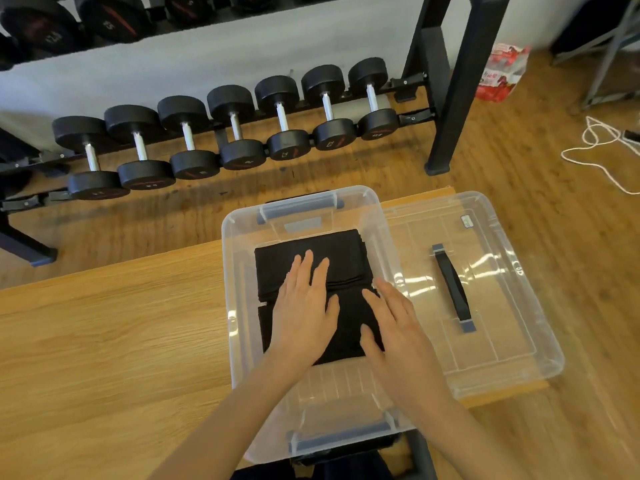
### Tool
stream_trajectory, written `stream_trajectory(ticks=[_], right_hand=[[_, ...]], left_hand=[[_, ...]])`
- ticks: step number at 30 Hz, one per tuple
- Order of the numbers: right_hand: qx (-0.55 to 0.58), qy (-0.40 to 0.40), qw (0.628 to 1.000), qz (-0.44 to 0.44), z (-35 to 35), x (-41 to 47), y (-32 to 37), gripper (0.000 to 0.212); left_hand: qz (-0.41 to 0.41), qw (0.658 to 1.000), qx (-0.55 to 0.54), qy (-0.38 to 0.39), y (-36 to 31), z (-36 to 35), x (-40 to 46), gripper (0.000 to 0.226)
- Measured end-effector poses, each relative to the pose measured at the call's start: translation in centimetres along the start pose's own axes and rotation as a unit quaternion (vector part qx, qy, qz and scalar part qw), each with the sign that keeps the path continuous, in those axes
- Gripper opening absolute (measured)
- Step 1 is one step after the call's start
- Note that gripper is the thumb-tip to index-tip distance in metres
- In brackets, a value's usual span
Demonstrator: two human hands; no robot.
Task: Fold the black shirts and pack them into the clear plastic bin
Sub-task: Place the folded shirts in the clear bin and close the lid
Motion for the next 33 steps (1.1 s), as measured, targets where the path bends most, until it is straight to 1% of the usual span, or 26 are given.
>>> stream_trajectory(ticks=[3, 6, 8, 12, 17, 23, 26, 30, 31, 33], right_hand=[[0.048, -0.068, 0.996, -0.011, 3.3, -1.3, -1.3, 0.042], [0.071, -0.137, 0.987, -0.052, 5.4, -2.7, -3.9, 0.034], [0.096, -0.156, 0.977, -0.108, 5.8, -3.7, -6.3, 0.033], [0.099, -0.123, 0.964, -0.215, 5.1, -5.5, -10.8, 0.039], [0.104, -0.087, 0.946, -0.294, 2.5, -6.9, -13.5, 0.040], [0.080, -0.093, 0.933, -0.337, -0.2, -7.4, -15.1, 0.043], [0.064, -0.102, 0.926, -0.357, -1.3, -7.5, -15.4, 0.050], [0.053, -0.150, 0.918, -0.364, -2.0, -7.7, -15.7, 0.042], [0.062, -0.160, 0.914, -0.369, -2.2, -7.9, -15.8, 0.046], [0.069, -0.173, 0.904, -0.386, -2.7, -8.4, -16.1, 0.061]], left_hand=[[-0.096, 0.994, 0.002, -0.054, -3.3, 1.7, 1.4, 0.050], [-0.213, 0.972, -0.003, -0.095, -6.7, 2.6, 2.7, 0.044], [-0.251, 0.964, 0.013, -0.089, -8.9, 2.7, 3.8, 0.042], [-0.284, 0.955, 0.081, -0.028, -12.5, 1.9, 7.2, 0.046], [-0.274, 0.943, 0.177, 0.068, -15.1, -0.3, 12.5, 0.052], [-0.207, 0.934, 0.247, 0.154, -16.2, -3.0, 17.2, 0.057], [-0.179, 0.929, 0.267, 0.181, -16.1, -4.1, 18.8, 0.062], [-0.141, 0.935, 0.262, 0.192, -15.8, -5.1, 20.5, 0.069], [-0.132, 0.937, 0.259, 0.196, -15.7, -5.3, 20.9, 0.069], [-0.115, 0.941, 0.246, 0.204, -15.4, -5.7, 21.6, 0.067]])
Point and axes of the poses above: each hand's wrist, its own x-axis towards the middle knuckle, its own z-axis out of the back of the hand, y = z × x, the point moved 3 cm from there along x, towards the middle knuckle, and after that the axes turned 8 degrees about y, right-handed, at the moved point
